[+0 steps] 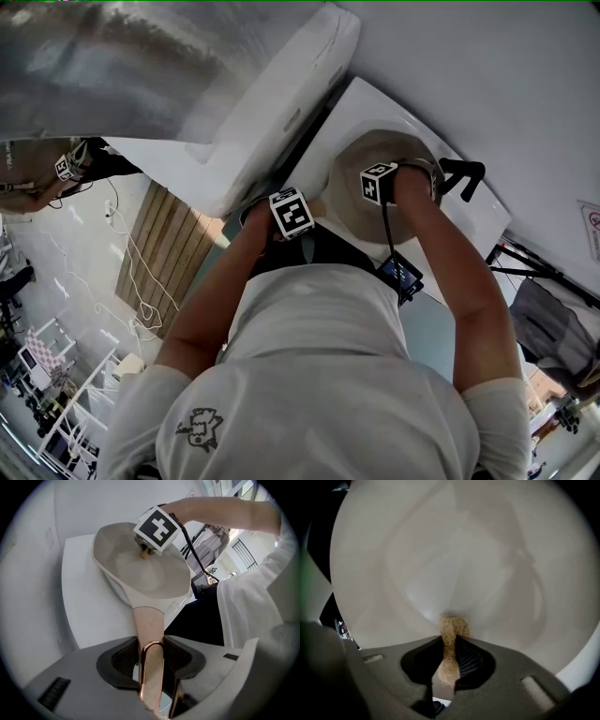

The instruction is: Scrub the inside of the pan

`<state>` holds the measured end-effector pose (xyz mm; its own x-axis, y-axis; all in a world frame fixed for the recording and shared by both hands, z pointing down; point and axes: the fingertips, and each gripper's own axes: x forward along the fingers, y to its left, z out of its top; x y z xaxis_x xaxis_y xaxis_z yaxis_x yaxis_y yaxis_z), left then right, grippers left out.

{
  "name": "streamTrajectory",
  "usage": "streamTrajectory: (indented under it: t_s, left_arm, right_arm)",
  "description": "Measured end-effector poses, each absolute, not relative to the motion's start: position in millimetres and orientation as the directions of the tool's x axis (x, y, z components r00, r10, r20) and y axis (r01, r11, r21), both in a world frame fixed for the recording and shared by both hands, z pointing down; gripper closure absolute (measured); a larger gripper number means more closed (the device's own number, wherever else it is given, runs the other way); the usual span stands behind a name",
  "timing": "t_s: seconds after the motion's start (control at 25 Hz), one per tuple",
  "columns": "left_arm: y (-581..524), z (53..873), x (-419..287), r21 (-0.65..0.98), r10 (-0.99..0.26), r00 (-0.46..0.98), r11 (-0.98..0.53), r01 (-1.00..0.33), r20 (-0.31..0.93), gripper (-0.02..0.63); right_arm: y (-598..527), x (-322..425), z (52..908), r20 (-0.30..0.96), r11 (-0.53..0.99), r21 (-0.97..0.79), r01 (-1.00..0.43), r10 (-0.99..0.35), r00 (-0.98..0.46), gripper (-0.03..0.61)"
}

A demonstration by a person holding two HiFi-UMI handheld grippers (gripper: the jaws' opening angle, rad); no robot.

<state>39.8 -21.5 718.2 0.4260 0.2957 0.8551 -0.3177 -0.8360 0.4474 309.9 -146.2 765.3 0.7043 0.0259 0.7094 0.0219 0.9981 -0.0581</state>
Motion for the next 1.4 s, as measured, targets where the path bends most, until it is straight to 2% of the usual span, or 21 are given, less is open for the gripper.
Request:
streamTrajectory:
  t_s: [0.12,0.24,0.44,0.6,0.72,0.92,1.2,1.4]
  left_arm:
    - [-19.7,719.0,37.4,0.455,0.305,0.422,-0.831,-0.320,0.854,0.449]
    - [-16.9,718.2,33.8,0.469,0.319,0.420,-0.821,-0.325,0.849,0.448]
    - [-16.1,718.1,35.8,0.474,0.320,0.427,-0.818,-0.325,0.846,0.448]
    - [-15.9,717.5,34.3,0.478,0.323,0.427,-0.816,-0.327,0.844,0.448]
    - [-16.3,716.0,33.4,0.480,0.327,0.425,-0.813,-0.330,0.844,0.448]
    - [-16.5,717.5,34.9,0.478,0.322,0.427,-0.812,-0.334,0.845,0.448]
    - [-14.7,717.5,36.0,0.480,0.326,0.426,-0.813,-0.329,0.844,0.448]
    - [-16.3,719.3,37.1,0.472,0.320,0.425,-0.821,-0.321,0.847,0.448]
  right_arm:
    - [-169.3,289.8,766.7,0.780,0.998,0.035,0.049,-0.058,0.623,0.515]
    - [-186.6,254.3,770.9,0.878,0.991,0.117,0.065,-0.134,0.459,0.515]
    - [-188.4,203.9,775.1,0.964,0.987,0.151,0.056,-0.160,0.212,0.514]
    - [-178.2,171.2,774.7,0.993,0.994,0.112,-0.020,-0.111,0.040,0.514]
    - [-159.4,145.7,767.9,0.994,0.990,-0.026,-0.140,0.011,-0.108,0.509]
    - [-130.8,121.5,761.5,0.952,0.928,-0.230,-0.293,0.152,-0.266,0.509]
    - [-76.7,127.7,761.1,0.889,0.822,-0.449,-0.351,0.372,-0.266,0.512]
    - [-38.9,156.3,765.4,0.826,0.734,-0.559,-0.385,0.535,-0.178,0.515]
